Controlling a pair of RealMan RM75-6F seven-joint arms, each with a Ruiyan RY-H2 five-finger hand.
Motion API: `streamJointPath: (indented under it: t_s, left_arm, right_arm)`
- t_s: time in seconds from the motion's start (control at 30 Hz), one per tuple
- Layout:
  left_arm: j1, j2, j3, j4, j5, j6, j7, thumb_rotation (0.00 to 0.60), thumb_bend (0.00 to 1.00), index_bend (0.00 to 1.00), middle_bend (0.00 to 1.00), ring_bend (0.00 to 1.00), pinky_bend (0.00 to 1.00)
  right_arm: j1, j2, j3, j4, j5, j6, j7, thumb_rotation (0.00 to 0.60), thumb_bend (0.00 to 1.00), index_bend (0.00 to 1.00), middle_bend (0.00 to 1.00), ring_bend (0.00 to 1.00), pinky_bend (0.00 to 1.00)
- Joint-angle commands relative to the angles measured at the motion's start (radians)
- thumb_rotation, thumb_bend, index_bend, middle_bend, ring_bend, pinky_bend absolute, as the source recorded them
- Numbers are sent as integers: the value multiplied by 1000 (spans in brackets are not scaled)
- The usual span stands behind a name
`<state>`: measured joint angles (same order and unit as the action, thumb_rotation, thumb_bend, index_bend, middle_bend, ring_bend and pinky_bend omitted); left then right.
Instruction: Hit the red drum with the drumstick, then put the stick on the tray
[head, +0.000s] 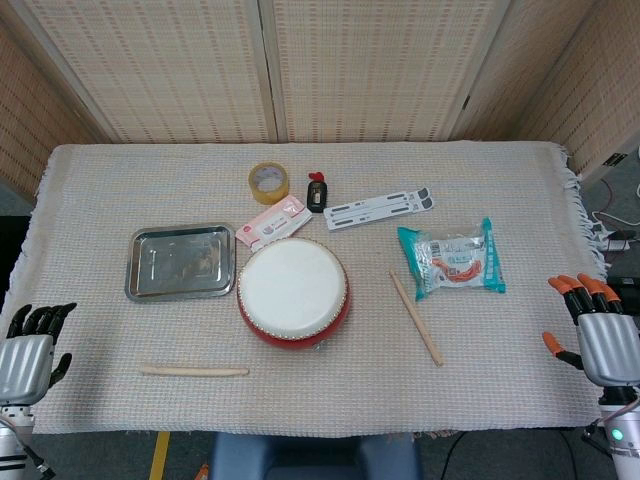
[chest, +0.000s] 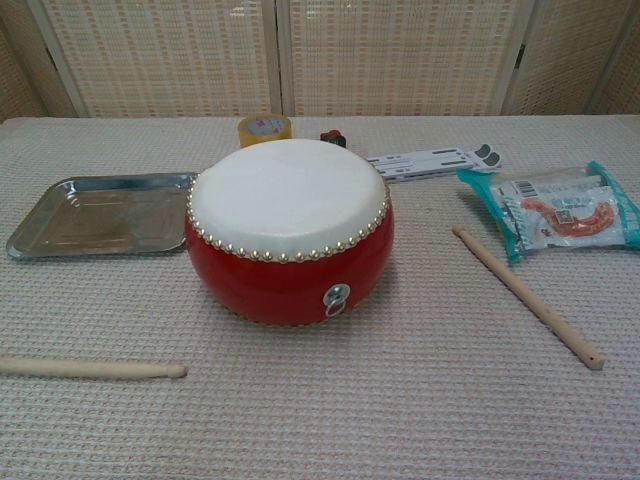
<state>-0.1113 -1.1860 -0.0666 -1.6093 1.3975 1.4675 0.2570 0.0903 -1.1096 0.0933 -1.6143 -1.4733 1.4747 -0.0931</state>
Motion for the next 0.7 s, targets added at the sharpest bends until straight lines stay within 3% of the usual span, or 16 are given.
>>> streamJointPath:
  t_s: [0.03,0.37,0.7]
  left_arm:
    - [6,-1,1,3,4,12,7,600,267,202,222,181,100]
    - [12,4,20,-3,37,15,-16,600,294,247,243,202,115]
    - [-41,-26,67,-11,100,-100,-83,600,339,303,268,210,132]
  right_arm:
    - [3,-2,-1,1,-5,-2,2,600,237,179,167,78,146]
    - [-18,-3,-3,12,-29,51,24,600,236,179,167,78,146]
    - [-27,-6,-8,33,-40,67,50,600,237,179,167,78,146]
